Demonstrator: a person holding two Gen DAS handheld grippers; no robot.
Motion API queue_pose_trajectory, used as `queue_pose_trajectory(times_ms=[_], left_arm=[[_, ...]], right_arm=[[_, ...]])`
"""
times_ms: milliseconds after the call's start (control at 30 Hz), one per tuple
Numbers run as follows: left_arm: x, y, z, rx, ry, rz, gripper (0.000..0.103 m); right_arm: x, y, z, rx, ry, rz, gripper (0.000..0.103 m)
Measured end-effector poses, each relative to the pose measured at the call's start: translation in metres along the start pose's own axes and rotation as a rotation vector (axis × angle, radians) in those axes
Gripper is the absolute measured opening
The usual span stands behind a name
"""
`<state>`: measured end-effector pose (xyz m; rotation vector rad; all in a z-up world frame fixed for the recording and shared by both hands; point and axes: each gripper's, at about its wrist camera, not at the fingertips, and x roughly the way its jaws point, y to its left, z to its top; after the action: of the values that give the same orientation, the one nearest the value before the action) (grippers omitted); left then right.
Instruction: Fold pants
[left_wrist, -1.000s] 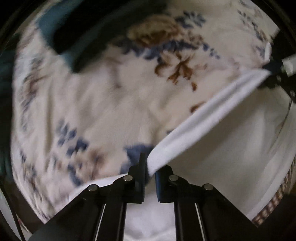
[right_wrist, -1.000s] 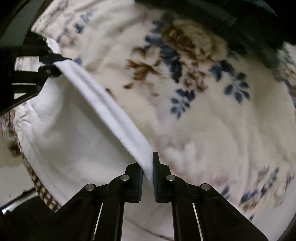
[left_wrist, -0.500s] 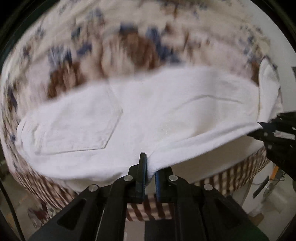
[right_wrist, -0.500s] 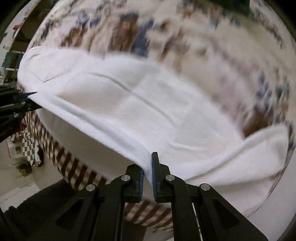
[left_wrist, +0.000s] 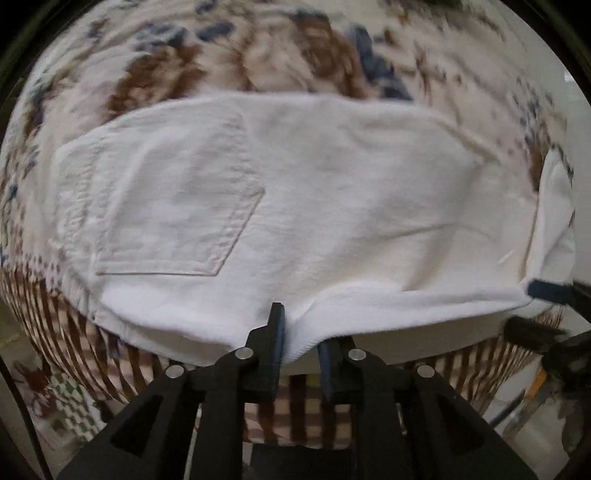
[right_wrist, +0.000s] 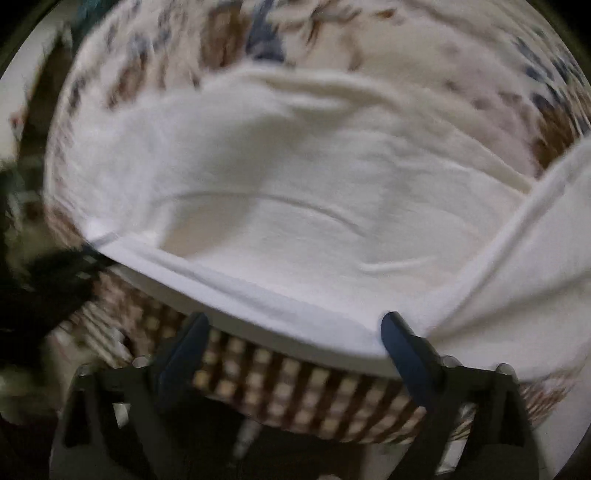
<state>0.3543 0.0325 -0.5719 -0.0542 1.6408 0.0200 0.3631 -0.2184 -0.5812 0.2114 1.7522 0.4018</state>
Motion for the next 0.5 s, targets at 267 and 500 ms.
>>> queue_pose_trajectory(times_ms=[267,500], left_arm=[[0.000,0.010,-0.023,-0.169,-0.096,0.041,0.019],[-0.010,-0.013,-0.031,-0.232,-0.120,0.151,0.045]], right_arm=[[-0.079,-0.132,0.028,0.380,-0.224,-0.162,0.097],[-0.078,-0.221,0.086,0.533,-0.225,-0.291,0.096]])
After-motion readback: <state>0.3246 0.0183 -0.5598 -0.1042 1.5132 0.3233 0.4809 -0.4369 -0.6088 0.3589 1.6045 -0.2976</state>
